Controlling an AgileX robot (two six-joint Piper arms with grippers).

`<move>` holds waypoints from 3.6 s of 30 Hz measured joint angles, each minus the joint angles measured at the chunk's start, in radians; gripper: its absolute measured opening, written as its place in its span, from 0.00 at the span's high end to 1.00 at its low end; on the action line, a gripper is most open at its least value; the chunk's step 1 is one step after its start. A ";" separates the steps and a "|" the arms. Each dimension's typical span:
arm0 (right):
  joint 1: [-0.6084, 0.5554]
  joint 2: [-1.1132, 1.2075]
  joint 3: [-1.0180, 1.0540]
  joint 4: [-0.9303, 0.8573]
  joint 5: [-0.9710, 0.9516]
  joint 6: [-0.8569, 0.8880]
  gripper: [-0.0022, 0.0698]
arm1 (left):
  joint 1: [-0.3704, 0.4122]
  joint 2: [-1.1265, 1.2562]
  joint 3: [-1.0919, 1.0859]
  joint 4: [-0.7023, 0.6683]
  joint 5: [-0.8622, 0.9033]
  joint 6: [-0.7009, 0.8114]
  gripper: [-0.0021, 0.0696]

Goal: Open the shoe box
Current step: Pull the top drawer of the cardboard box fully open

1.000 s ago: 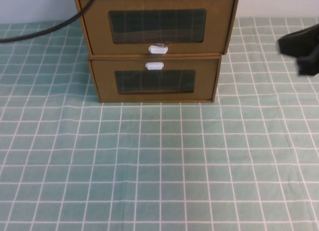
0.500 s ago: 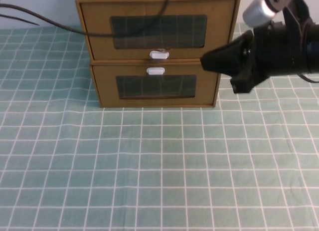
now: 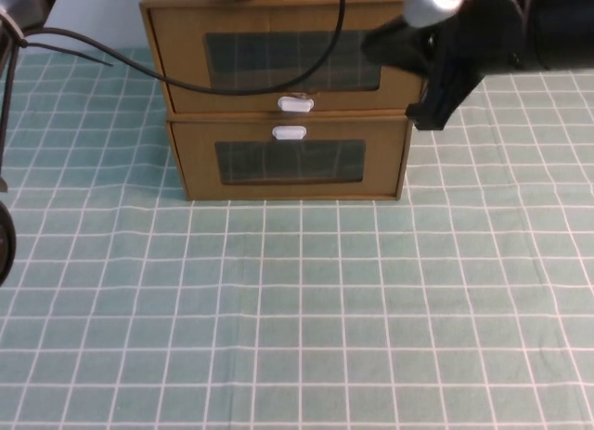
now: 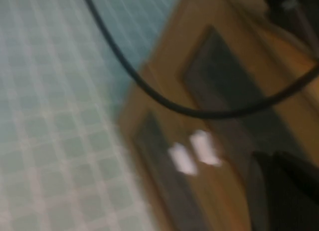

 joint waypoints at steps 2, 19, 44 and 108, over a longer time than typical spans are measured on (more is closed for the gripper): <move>0.057 0.000 -0.035 -0.261 -0.060 0.123 0.99 | 0.000 0.000 0.000 0.000 0.000 -0.012 0.98; 0.328 0.146 0.138 -2.016 -0.131 1.372 0.99 | 0.000 0.000 0.000 -0.004 -0.002 -0.066 0.98; 0.389 0.354 0.096 -2.488 -0.165 2.080 0.47 | 0.004 0.001 0.000 -0.014 -0.028 -0.153 0.98; 0.385 0.548 -0.170 -2.437 -0.145 1.977 0.95 | 0.022 0.036 -0.014 -0.079 0.012 -0.155 0.98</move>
